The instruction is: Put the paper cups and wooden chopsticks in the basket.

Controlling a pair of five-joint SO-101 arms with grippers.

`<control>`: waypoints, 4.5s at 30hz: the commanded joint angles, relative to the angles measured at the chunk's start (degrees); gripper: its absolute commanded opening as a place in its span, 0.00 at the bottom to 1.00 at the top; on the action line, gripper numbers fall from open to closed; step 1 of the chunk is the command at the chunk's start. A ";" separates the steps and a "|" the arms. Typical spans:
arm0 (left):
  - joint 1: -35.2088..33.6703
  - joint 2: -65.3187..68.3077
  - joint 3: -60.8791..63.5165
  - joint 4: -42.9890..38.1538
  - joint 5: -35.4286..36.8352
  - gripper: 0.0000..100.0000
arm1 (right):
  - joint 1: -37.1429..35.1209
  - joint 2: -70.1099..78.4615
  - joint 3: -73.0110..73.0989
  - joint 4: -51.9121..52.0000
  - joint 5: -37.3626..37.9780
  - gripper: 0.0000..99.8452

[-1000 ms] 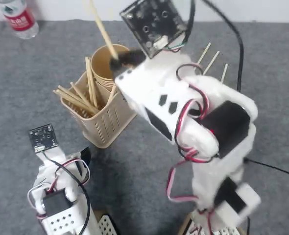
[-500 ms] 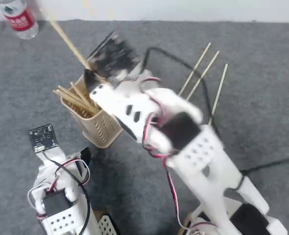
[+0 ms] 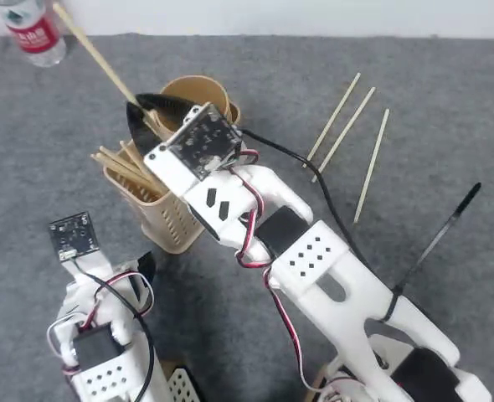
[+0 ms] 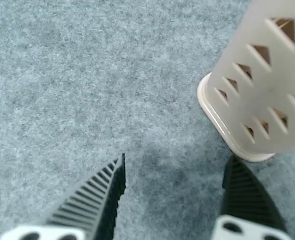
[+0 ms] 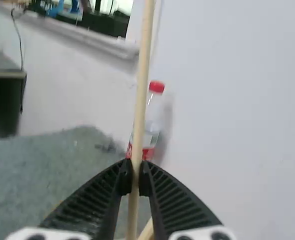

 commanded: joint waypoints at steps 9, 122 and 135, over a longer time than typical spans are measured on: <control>0.35 -0.88 -0.31 -0.09 0.44 0.30 | -3.56 1.54 -2.46 -1.01 -13.27 0.01; 0.35 -0.88 -0.31 -0.09 0.44 0.30 | 25.10 40.22 -110.33 102.37 -8.26 0.01; 0.35 -0.88 -0.31 -0.09 0.44 0.30 | 10.15 7.43 -67.34 82.59 -10.81 0.01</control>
